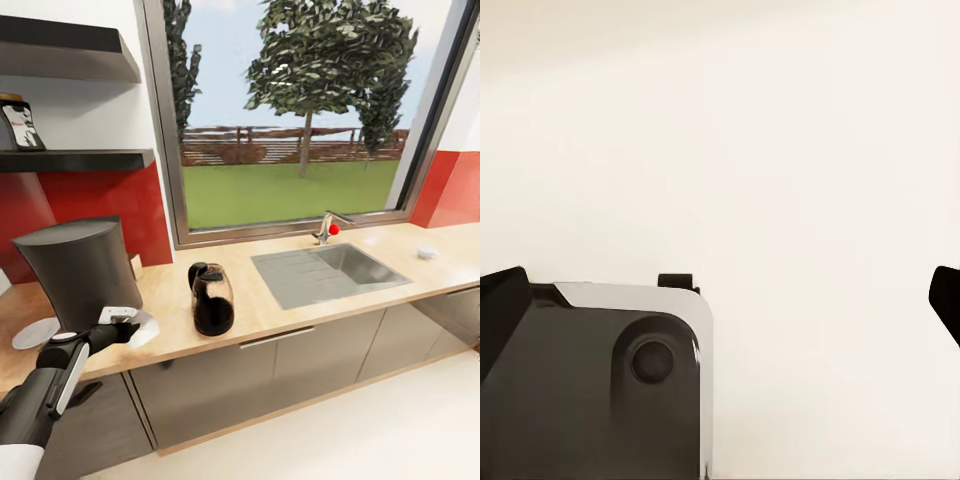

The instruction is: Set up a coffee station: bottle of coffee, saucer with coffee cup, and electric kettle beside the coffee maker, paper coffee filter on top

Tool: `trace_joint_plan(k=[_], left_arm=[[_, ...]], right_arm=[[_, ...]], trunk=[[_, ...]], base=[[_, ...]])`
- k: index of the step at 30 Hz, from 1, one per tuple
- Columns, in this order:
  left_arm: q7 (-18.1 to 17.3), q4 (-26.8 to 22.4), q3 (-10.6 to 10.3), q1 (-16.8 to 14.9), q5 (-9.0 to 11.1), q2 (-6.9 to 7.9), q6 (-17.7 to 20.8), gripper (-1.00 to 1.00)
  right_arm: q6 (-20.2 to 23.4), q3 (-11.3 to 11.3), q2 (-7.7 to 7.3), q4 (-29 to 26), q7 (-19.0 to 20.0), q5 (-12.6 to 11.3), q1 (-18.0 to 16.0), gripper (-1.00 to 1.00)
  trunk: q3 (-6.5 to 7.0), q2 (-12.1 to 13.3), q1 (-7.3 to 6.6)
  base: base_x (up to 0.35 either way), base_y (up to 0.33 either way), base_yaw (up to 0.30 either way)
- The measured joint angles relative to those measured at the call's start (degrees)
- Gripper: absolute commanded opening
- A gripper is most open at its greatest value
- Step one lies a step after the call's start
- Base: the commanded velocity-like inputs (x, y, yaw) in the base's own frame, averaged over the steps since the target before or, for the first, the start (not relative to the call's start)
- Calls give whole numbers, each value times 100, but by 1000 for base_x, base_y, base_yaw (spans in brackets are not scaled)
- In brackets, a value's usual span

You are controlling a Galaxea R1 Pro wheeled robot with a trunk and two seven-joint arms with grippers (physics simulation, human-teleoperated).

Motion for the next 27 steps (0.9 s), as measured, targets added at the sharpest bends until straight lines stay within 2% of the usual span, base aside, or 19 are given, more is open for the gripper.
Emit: trace_joint_plan(k=[7,10,11,12,13,14,15,17,18,19,27], left_arm=[[-41,-19,-26,7,6,-10,-2,-100],[-423,-136,-24,9,1,6,-6,-100],[-638,-175,-9,10,-10,9,-5,-100],[-1457,-229,37,14,-42,55,-5,-100],[-1671,-235,45,18,-55,107,-5,-100],[-1962,-238,46,22,-36,223,-3,-100],[-2955,-240,60,41,-35,559,22,-100],[-3476,-241,135,115,-35,756,135,-100],[-3764,-241,292,149,-40,831,183,-100],[-3866,-231,364,157,-51,860,194,-100],[-3904,-227,431,159,-60,897,200,-100]], right_arm=[[-1,-1,1,2,-2,0,-1,100],[-1,-1,1,2,-1,0,-1,100],[-1,-1,1,2,-2,0,-1,100],[-1,-1,1,2,-3,0,-1,100],[-1,-1,1,2,-4,0,-1,100],[-1,-1,1,2,-4,0,-1,100],[-1,0,1,2,-1,0,-1,100],[4,-1,1,2,-3,0,-1,100],[7,0,1,2,-1,0,-1,100],[7,-1,1,2,-1,0,-1,100],[8,0,1,3,-1,0,-3,100]], trunk=[[-1,-3,-3],[-1,-2,-3],[-1,-2,-3],[-1,-2,-3],[-1,-2,-3],[-1,-2,-3],[0,-2,-3],[-1,-2,-3],[-1,-2,-4],[-1,-2,-3],[-1,-1,-2]], base=[[-272,6,134],[-39,0,271],[-5,0,276],[-3,0,277],[-2,0,277],[0,0,277],[0,0,277],[0,0,277],[0,0,277],[0,0,277],[-120,136,277]])
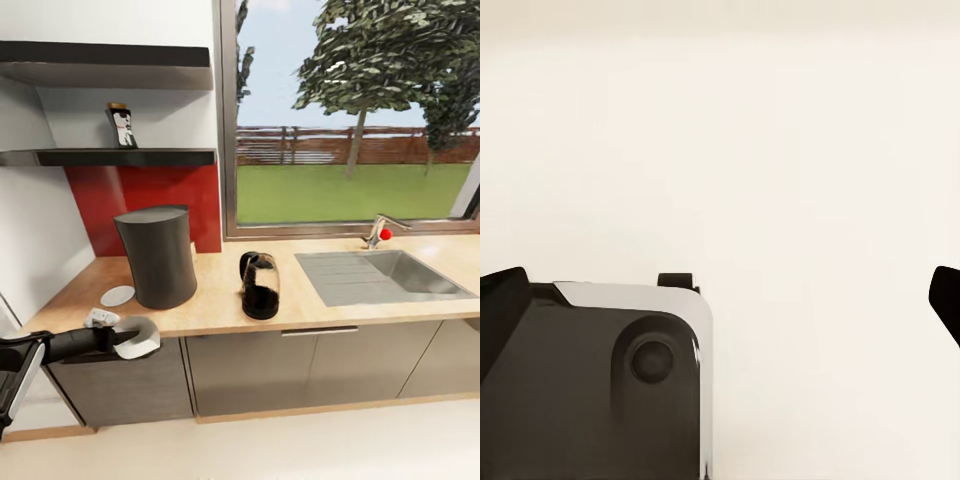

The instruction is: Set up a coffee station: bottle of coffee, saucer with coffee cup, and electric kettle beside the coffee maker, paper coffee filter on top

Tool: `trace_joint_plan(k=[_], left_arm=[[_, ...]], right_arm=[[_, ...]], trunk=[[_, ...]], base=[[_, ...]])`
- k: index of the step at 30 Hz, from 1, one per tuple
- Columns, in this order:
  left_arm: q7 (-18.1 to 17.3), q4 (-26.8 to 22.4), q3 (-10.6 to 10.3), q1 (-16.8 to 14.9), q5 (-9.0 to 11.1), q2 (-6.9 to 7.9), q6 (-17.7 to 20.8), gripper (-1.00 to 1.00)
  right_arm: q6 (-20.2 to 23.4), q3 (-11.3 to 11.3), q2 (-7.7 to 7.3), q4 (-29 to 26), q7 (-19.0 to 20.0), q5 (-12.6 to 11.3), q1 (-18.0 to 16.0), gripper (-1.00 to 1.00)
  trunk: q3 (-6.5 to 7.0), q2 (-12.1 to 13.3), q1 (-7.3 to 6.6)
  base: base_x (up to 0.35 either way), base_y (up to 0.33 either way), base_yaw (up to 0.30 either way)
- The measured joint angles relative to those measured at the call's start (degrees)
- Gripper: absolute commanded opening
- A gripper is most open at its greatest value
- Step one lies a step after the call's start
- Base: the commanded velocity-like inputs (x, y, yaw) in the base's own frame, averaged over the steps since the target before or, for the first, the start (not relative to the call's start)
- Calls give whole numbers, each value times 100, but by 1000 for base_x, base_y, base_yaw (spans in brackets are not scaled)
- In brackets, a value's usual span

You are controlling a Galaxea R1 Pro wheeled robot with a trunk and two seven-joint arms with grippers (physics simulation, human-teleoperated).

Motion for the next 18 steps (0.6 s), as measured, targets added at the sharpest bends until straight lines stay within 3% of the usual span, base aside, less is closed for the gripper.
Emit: trace_joint_plan(k=[12,18], left_arm=[[-8,-3,246,0,6,4,1,-100],[-8,-2,307,-2,2,13,9,-100]], right_arm=[[0,0,0,2,-6,0,2,100],[-8,0,-4,-1,0,0,2,100]], trunk=[[0,0,-2],[-1,-1,-4]], base=[[-20,291,277],[219,260,65]])
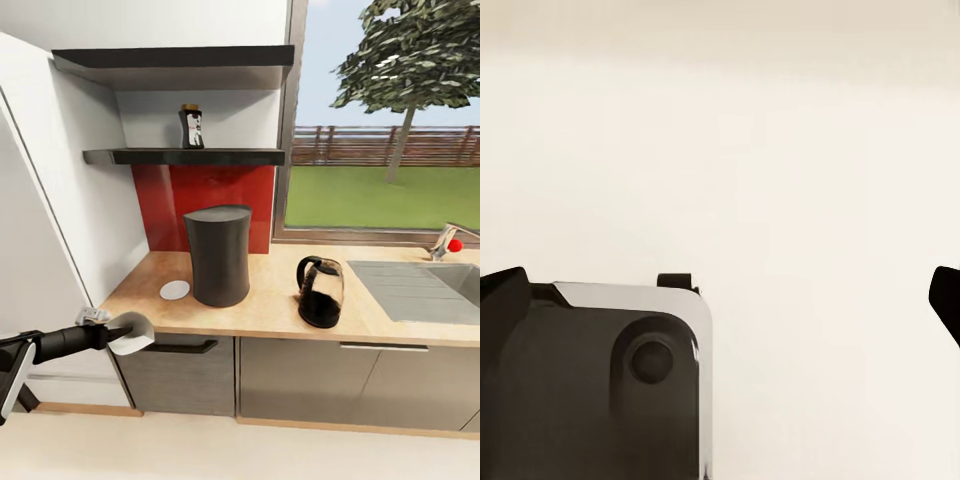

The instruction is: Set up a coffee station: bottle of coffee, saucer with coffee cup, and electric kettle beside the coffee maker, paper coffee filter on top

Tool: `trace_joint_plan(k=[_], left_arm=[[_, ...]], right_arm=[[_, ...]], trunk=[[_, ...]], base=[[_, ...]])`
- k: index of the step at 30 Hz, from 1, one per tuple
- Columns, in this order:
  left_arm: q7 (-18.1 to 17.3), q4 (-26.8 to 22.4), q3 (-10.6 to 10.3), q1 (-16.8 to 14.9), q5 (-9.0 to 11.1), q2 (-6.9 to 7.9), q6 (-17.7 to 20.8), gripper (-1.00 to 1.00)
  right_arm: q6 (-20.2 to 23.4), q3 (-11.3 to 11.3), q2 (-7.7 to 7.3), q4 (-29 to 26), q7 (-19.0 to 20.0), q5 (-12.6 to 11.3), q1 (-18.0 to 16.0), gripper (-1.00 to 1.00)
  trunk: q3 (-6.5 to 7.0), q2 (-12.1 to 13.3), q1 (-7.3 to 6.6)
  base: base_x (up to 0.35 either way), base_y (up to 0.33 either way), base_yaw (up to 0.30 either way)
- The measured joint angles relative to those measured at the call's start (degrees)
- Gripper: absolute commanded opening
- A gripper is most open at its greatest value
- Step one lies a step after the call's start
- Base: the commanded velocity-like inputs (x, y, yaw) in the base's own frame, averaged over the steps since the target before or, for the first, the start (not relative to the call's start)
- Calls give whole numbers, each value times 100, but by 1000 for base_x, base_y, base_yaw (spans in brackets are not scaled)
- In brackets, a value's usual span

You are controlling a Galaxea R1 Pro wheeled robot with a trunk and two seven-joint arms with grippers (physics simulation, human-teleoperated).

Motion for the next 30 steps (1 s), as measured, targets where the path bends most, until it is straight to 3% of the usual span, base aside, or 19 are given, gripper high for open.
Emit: trace_joint_plan(k=[5,11,15,20,22,25,28,30], left_arm=[[0,-2,11,-16,-5,1,37,-100],[32,-8,19,-98,-12,-6,690,-100],[50,-16,33,-162,-16,-1,787,-100],[176,18,231,-700,-13,0,1291,-100],[452,58,510,-1322,8,-10,1463,-100],[730,149,572,-1719,0,-20,1507,-100],[1072,993,658,-2410,-2,-42,1526,-100],[1289,1594,891,-2782,2,-64,1528,-100]], right_arm=[[-1,-7,-73,0,-5,0,0,100],[-7,-6,-161,-1,-3,-5,1,100],[-4,-8,-170,-1,-4,-9,1,100],[6,-8,-171,-2,-1,-15,1,100],[8,-8,-169,-3,0,-16,2,100],[9,-8,-170,-3,0,-16,2,100],[9,-15,-169,-3,1,-16,2,100],[9,-16,-169,-3,1,-16,1,100]], trunk=[[0,0,0],[0,1,2],[0,1,2],[1,1,2],[2,1,2],[1,1,2],[1,2,3],[1,2,3]], base=[[280,179,2],[116,50,0],[11,5,0],[2,1,-81],[0,0,-241],[0,0,-255],[0,0,-263],[0,0,-264]])
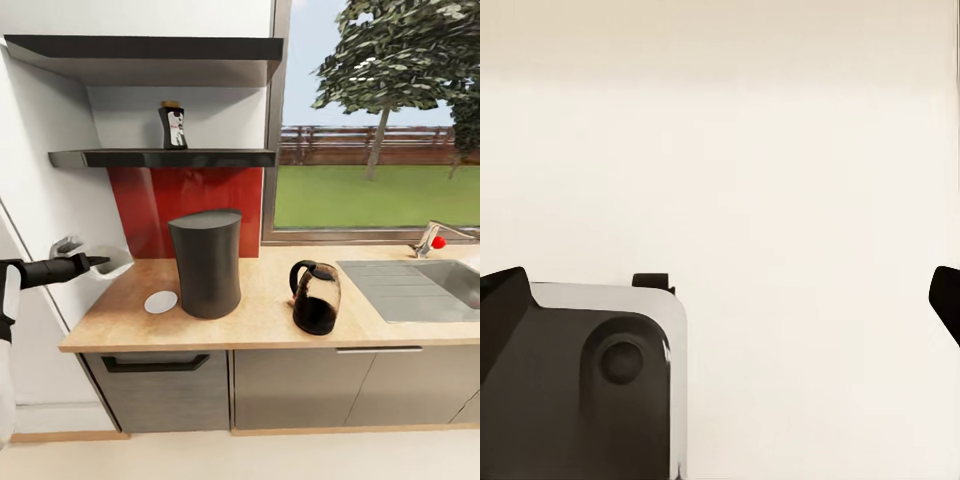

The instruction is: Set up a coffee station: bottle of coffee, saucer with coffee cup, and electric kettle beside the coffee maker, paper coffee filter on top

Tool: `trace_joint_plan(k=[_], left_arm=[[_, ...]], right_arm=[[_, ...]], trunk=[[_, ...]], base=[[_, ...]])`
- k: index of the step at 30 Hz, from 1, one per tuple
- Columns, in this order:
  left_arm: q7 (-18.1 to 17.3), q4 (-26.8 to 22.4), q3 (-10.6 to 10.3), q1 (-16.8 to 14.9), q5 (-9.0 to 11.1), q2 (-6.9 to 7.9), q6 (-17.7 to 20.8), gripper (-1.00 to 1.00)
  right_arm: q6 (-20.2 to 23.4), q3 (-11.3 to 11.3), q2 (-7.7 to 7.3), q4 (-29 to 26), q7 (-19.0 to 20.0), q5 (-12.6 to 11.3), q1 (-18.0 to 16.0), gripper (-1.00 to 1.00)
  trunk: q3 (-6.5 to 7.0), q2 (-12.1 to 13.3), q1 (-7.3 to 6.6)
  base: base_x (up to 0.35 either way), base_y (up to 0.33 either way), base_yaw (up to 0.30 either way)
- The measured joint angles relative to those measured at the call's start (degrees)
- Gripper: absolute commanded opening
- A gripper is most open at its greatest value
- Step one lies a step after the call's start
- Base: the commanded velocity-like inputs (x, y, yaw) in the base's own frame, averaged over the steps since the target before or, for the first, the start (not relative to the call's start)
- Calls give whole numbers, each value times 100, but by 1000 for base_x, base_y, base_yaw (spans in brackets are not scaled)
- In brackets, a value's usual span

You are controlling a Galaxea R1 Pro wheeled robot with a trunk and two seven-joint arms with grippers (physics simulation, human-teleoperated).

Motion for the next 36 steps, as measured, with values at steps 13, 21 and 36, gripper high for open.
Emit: trace_joint_plan(k=[13,21,36], left_arm=[[2899,1108,2340,-1249,439,-374,-8,-100],[4210,1122,2442,-1466,2028,-947,-38,-100],[5457,1053,2375,-2015,3190,-1560,-277,-100]], right_arm=[[-1,-8,4,-26,0,-7,0,100],[-7,-9,6,-33,0,-8,0,100],[-9,-8,6,-15,-1,-5,0,100]], trunk=[[0,0,0],[0,0,0],[0,0,0]], base=[[0,0,-54],[0,0,0],[0,0,-7]])
